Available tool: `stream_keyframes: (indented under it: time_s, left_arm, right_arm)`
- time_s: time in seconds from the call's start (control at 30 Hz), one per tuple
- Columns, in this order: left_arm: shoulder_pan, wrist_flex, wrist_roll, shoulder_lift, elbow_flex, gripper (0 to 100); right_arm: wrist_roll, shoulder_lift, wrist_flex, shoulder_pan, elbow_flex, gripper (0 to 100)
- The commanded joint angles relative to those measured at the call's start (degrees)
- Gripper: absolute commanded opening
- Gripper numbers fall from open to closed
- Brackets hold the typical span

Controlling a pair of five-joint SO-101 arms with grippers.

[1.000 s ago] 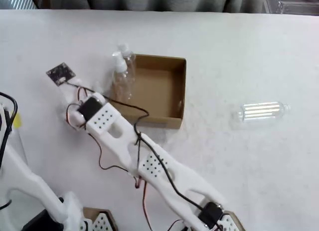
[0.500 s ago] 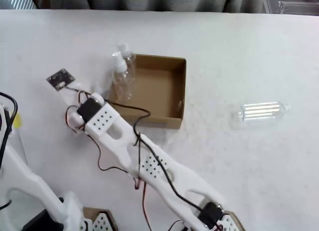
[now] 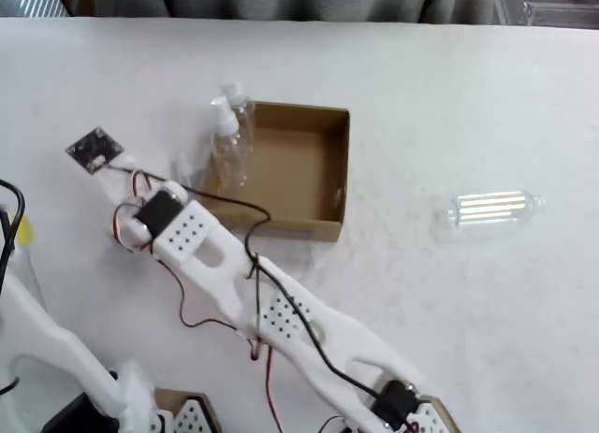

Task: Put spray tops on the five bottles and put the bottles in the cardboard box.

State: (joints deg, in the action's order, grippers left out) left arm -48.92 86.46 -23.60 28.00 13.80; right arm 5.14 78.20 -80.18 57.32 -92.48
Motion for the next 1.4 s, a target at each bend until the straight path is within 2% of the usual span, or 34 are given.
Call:
stream_keyframes:
  time_s: [0.0,0.43,0.5,0.6,0.67,0.83,1.0,1.17,1.37]
  left_arm:
    - [-0.5,0.4,-1.1,2.4,-1.0,4]
    - [-0.3,2.1,-1.1,2.5,-1.1,4]
    - [-0.3,2.1,-1.1,2.5,-1.1,4]
    - [-0.3,2.8,-1.2,2.5,-1.1,4]
    - [-0.2,3.4,-1.2,2.5,-1.1,4]
    - [-0.2,3.9,-1.4,9.3,-0.5,4]
    - [6.3,11.3,-3.2,17.6,-1.1,4]
    - [11.3,13.7,-2.5,20.0,-1.0,4]
    - [16.7,14.8,-1.5,20.1,-0.7,4]
  right_arm:
    - [-0.6,0.6,3.8,0.1,-1.0,19.8]
    - [-0.7,1.8,4.3,-1.2,-1.0,18.8]
    - [-0.7,1.8,3.5,-1.2,-1.0,13.5]
    - [-0.7,1.9,3.1,-1.2,-1.0,0.4]
    - [-0.7,1.7,1.9,-1.4,-1.0,3.3]
    - [-0.7,1.0,0.2,-1.5,-1.8,1.5]
    - [-3.4,-7.3,-8.3,-1.0,-1.8,1.5]
    - [-4.7,-18.8,-19.0,-1.0,-1.5,1.5]
    - [-4.7,-34.0,-19.3,-3.2,4.1,1.5]
